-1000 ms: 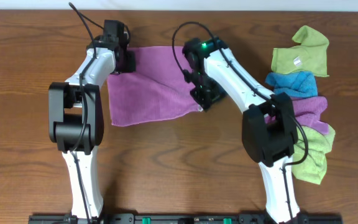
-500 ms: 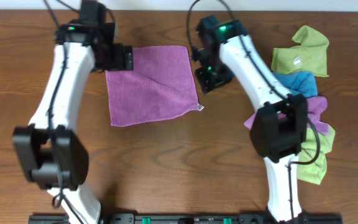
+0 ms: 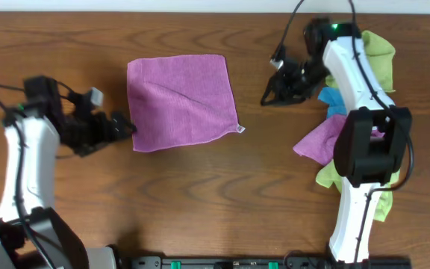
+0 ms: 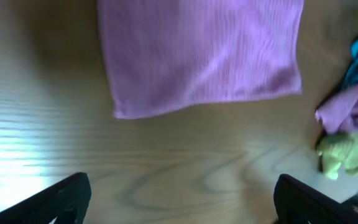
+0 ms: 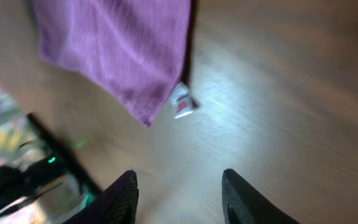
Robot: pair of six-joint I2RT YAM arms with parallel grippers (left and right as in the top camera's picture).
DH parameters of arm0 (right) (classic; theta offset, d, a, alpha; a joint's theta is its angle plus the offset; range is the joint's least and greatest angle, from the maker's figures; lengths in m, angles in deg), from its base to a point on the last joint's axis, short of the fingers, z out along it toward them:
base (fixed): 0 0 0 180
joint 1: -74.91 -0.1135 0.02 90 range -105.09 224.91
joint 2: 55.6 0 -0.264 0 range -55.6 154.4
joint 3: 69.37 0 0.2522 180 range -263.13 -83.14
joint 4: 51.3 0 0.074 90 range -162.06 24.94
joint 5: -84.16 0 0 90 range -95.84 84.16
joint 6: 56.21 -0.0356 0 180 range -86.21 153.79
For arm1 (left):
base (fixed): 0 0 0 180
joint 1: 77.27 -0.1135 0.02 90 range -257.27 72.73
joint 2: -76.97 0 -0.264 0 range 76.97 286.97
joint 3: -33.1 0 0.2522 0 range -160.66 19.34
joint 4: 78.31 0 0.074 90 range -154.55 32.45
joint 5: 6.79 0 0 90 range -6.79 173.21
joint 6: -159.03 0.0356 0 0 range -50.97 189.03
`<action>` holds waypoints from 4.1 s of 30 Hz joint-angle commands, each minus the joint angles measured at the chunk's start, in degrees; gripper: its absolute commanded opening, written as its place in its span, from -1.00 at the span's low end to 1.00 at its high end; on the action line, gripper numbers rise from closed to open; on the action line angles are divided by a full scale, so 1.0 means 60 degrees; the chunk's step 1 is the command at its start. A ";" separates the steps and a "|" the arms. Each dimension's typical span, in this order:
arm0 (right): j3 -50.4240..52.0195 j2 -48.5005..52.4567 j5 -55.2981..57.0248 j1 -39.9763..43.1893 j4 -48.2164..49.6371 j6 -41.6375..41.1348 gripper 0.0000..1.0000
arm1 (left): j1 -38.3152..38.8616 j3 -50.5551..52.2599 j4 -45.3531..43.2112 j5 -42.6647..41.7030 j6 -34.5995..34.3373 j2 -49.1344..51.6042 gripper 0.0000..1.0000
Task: Fold the cloth
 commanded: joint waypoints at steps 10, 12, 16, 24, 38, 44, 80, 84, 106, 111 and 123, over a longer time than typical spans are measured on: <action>0.1770 -0.0113 -0.2080 -0.0459 0.0801 0.0200 -0.21 | 0.0601 0.2127 -0.2408 0.0408 -0.1501 -0.0175 0.91; 0.1770 -0.0113 -0.2076 -0.0539 0.0809 0.0200 -0.21 | 0.0601 0.2127 -0.2761 0.0681 -0.1494 -0.0175 0.91; 0.1770 -0.0113 -0.2076 -0.0656 0.0914 0.0197 -0.23 | 0.0627 0.2138 -0.3268 0.0699 -0.1453 -0.0066 0.91; 0.1770 -0.0113 -0.2080 -0.0692 0.1701 -0.0714 -0.28 | 0.0627 0.2539 -0.4054 0.0412 -0.1395 0.0590 0.91; 0.1770 -0.0113 -0.2076 -0.0798 0.1938 -0.1075 -0.34 | 0.0627 0.2634 -0.5756 -0.0175 -0.1690 0.2149 0.91; 0.1770 -0.0113 -0.2076 -0.0900 0.2262 -0.1486 -0.34 | 0.0627 0.2634 -0.5577 -0.0772 -0.1683 0.2732 0.57; 0.1832 0.0087 0.0426 -0.1909 0.2331 -0.6812 -0.19 | 0.0601 0.2630 -0.5337 -0.0561 -0.1690 0.2881 -0.89; 0.1832 0.0441 -0.0080 -0.1767 0.2361 -0.6852 -0.26 | 0.0601 0.2634 -0.5340 -0.0561 -0.1687 0.2881 -0.89; 0.1840 0.0743 -0.0838 -0.1745 0.2517 -0.6528 -0.97 | 0.0597 0.2583 -0.5329 -0.0776 -0.1851 0.2860 -0.89; 0.1832 0.0532 -0.0820 -0.1515 0.1716 -0.5563 -0.97 | 0.0590 0.2044 -0.4597 -0.0987 -0.1865 0.2575 -0.89; 0.1832 -0.0149 0.0138 -0.1610 0.0474 -0.5005 -0.97 | 0.0590 0.1475 -0.2579 -0.0823 -0.2186 0.0637 -0.89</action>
